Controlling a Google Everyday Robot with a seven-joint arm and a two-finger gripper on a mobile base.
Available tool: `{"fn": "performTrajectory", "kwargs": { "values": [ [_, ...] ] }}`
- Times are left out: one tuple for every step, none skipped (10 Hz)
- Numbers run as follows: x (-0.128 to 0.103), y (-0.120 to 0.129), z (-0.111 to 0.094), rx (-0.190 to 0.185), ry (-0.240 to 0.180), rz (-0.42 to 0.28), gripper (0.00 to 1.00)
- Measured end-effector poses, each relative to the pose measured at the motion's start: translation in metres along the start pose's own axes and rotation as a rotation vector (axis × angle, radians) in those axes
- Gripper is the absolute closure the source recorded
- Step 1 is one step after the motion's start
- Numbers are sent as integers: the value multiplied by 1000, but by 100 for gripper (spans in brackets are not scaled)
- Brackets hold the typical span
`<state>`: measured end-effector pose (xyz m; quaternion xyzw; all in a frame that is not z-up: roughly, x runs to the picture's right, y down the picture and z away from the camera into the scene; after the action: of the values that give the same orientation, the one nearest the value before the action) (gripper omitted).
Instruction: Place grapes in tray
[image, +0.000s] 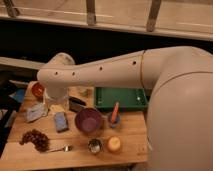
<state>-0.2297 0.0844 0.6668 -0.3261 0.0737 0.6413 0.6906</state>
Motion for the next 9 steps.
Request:
{"fn": "performTrajectory", "kwargs": {
  "values": [
    [4, 11, 12, -8, 14, -17, 35],
    [13, 28, 28, -20, 35, -32, 35],
    [27, 47, 52, -36, 63, -49, 35],
    [32, 56, 67, -49, 75, -60, 35],
    [36, 68, 85, -66, 90, -73, 35],
    [39, 78, 95, -73, 98, -87, 35],
    [40, 89, 103, -79, 96, -98, 35],
    [40, 99, 108, -74, 84, -107, 35],
    [42, 104, 109, -75, 83, -108, 35]
  ]
}}
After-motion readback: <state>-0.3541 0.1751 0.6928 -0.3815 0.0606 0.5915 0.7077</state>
